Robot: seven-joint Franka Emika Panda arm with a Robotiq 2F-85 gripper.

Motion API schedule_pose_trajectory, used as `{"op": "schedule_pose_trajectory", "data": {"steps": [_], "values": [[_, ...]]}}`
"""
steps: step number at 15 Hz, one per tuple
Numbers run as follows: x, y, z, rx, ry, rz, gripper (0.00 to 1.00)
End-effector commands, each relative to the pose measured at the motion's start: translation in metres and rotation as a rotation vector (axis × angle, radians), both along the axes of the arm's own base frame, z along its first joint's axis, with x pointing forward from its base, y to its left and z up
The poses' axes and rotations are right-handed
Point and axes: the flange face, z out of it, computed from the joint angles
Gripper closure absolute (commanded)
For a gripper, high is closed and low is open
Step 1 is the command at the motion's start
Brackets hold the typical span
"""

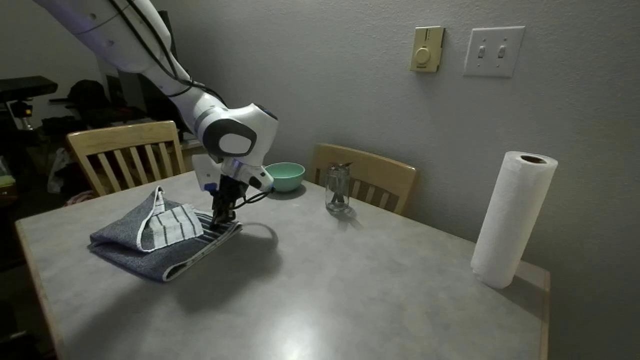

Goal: Unfold the grey towel on the table.

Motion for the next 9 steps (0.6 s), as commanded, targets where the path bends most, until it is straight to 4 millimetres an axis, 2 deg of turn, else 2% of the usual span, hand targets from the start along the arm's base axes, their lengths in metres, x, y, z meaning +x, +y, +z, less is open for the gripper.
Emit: {"op": "schedule_pose_trajectory", "data": {"steps": [1,4,9], "values": [[-0.009,-0.003,-0.001,-0.07,-0.013,-0.011,1.0],[-0.013,-0.002,-0.006,-0.123,-0.001,-0.001,1.0],[-0.025,-0.023,-0.01,-0.218,0.036,-0.011,1.0]]}}
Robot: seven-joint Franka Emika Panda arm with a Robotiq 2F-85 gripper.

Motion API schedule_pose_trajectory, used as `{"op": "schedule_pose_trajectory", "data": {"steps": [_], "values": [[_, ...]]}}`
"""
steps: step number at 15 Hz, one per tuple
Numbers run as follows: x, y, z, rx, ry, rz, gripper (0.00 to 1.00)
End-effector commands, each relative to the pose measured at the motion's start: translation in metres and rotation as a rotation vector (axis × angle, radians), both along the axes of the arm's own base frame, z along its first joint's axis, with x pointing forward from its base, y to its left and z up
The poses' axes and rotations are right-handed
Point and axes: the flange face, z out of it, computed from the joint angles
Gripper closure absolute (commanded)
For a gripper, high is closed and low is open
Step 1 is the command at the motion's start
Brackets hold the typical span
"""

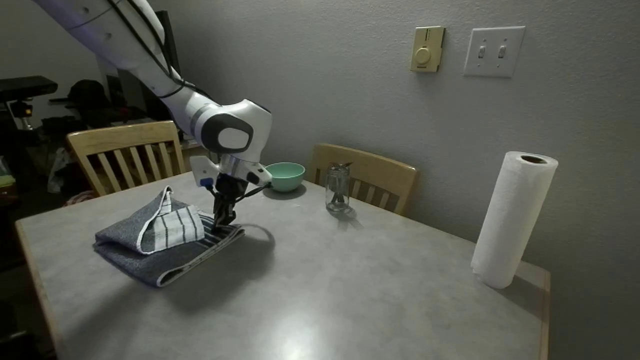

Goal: Unfold the grey towel on the table.

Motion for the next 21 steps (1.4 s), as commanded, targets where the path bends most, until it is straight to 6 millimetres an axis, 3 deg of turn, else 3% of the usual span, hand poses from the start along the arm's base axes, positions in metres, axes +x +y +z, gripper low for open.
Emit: {"op": "schedule_pose_trajectory", "data": {"steps": [1,8,11,12,14,21], "values": [[-0.023,-0.029,-0.013,-0.107,0.027,-0.007,1.0],[-0.052,-0.088,-0.012,-0.229,0.058,-0.055,1.0],[-0.056,-0.095,-0.01,-0.212,0.061,-0.062,0.96],[-0.055,-0.093,-0.008,-0.191,0.063,-0.062,0.73],[-0.049,-0.081,-0.004,-0.146,0.04,-0.053,0.69],[-0.041,-0.044,0.007,-0.028,0.007,-0.053,0.2]]}}
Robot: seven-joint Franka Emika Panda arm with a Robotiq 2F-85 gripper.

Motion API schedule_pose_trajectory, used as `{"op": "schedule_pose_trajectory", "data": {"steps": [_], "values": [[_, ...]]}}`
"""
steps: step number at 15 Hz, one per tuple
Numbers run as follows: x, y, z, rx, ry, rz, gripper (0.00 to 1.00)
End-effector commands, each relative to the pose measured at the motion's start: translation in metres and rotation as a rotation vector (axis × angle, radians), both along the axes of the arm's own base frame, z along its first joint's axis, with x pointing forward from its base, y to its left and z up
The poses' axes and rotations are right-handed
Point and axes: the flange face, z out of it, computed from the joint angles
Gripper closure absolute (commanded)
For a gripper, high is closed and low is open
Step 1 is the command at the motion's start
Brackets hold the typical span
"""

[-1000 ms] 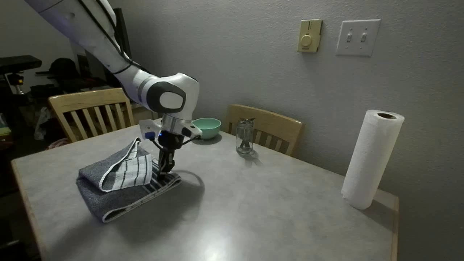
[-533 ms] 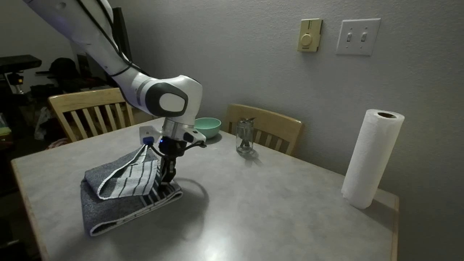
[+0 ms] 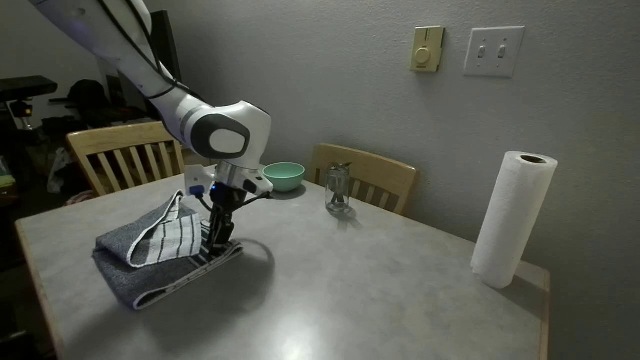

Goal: Unfold the grey towel on the table.

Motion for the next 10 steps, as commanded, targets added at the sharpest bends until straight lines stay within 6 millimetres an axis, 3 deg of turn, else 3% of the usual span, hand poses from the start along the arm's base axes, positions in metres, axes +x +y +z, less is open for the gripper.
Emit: {"op": "schedule_pose_trajectory", "data": {"steps": [1,3,10], "values": [[-0.001,0.007,0.005,0.058,-0.032,-0.007,0.12],[-0.001,0.01,0.006,0.072,-0.041,-0.017,0.01],[0.0,0.025,0.009,0.184,-0.048,-0.049,0.0]]}}
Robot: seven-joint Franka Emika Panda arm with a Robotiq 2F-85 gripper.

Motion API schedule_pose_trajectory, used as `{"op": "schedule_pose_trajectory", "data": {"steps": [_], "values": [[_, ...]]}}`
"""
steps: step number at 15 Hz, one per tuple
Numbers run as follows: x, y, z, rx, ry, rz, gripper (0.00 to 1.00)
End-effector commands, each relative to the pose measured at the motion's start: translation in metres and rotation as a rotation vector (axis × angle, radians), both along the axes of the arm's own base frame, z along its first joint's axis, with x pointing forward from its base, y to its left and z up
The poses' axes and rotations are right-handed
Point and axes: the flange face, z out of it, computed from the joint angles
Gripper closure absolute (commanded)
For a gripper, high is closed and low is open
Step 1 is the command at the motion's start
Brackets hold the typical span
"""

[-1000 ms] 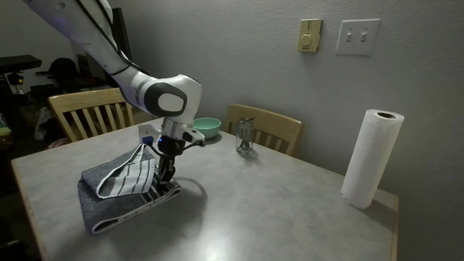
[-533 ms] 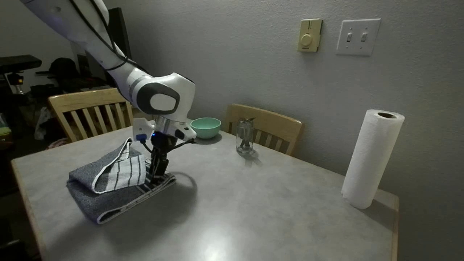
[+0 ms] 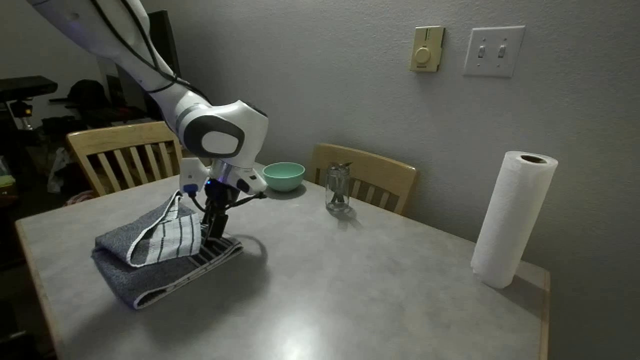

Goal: Unfold the grey towel on the table.

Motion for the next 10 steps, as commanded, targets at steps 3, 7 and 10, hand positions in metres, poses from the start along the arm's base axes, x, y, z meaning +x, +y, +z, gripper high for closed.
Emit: {"op": "schedule_pose_trajectory", "data": {"steps": [3,7,10], "values": [[-0.003,0.008,0.009,0.105,-0.024,-0.005,0.0],[-0.005,0.017,0.013,0.161,-0.026,-0.01,0.0],[-0.006,0.026,0.015,0.192,-0.028,-0.003,0.0]]}}
